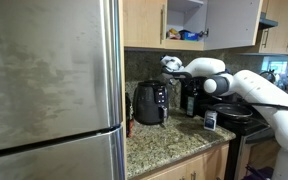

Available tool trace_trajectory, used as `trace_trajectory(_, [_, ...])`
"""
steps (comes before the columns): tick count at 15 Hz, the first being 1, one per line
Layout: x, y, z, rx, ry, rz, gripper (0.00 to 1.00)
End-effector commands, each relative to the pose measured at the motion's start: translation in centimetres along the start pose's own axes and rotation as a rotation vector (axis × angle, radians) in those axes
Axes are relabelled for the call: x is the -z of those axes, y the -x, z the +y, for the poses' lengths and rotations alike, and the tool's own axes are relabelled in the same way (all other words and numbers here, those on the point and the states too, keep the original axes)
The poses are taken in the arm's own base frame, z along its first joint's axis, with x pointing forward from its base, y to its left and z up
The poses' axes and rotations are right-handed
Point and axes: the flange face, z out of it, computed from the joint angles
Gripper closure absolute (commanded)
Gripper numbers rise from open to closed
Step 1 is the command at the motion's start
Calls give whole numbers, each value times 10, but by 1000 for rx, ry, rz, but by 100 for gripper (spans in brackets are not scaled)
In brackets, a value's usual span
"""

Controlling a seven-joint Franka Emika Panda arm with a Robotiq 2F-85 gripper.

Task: Move the olive oil bottle to the right

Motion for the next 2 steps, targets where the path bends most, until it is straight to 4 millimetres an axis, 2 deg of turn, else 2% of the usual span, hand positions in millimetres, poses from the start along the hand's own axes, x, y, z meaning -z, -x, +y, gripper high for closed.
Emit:
trace_trajectory(1, [-1, 0, 0, 0, 1, 1, 0])
trace_trajectory(2, [-2, 1, 0, 0, 2, 2, 0])
